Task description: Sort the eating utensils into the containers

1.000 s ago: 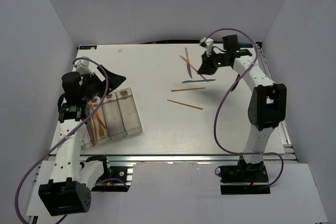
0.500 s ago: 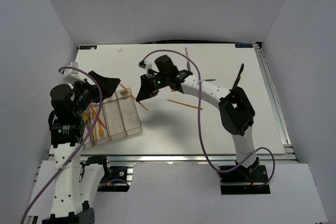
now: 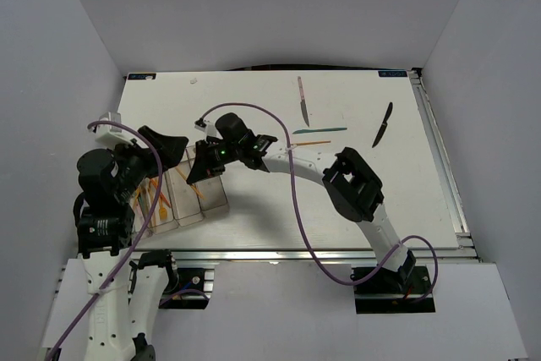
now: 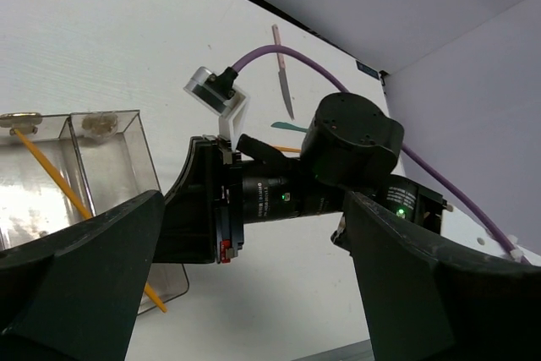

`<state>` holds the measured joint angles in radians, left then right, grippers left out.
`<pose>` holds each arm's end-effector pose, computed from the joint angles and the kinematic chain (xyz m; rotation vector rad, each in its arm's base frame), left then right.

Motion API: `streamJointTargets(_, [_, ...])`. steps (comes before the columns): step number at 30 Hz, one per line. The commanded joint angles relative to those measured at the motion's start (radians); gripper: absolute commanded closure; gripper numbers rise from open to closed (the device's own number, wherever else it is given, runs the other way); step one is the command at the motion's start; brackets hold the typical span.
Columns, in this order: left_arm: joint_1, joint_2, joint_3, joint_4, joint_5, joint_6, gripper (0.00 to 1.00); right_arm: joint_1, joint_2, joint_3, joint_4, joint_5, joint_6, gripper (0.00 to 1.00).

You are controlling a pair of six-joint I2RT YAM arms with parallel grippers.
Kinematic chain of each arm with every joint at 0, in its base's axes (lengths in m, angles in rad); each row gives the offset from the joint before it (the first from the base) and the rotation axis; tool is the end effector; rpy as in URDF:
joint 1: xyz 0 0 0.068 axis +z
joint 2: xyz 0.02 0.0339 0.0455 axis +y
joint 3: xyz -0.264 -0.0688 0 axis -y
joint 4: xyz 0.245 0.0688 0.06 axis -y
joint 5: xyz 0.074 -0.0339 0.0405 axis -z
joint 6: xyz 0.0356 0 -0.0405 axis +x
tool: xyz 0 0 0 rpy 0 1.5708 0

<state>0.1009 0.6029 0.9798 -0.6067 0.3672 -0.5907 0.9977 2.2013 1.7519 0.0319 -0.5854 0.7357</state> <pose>0.1134 -0.0014 0.3847 -0.3642 1.8004 -0.6768 0.2639 0.4452 0.2323 -0.7478 2.2227 1.5898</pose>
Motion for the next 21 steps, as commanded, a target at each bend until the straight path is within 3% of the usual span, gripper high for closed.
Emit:
streamJointTargets(1, [-0.003,0.027,0.039,-0.018,-0.024,0.037,0.02,0.018,-0.008,0.046,0.071,0.025,0.024,1.00])
streamJointTargets(13, [-0.003,0.054,0.045,-0.005,-0.025,0.057,0.02,0.021,-0.003,0.055,0.077,0.044,0.004,1.00])
streamJointTargets(21, [-0.003,0.046,0.043,-0.008,-0.019,0.051,0.02,0.024,0.020,0.044,0.074,0.147,0.004,1.00])
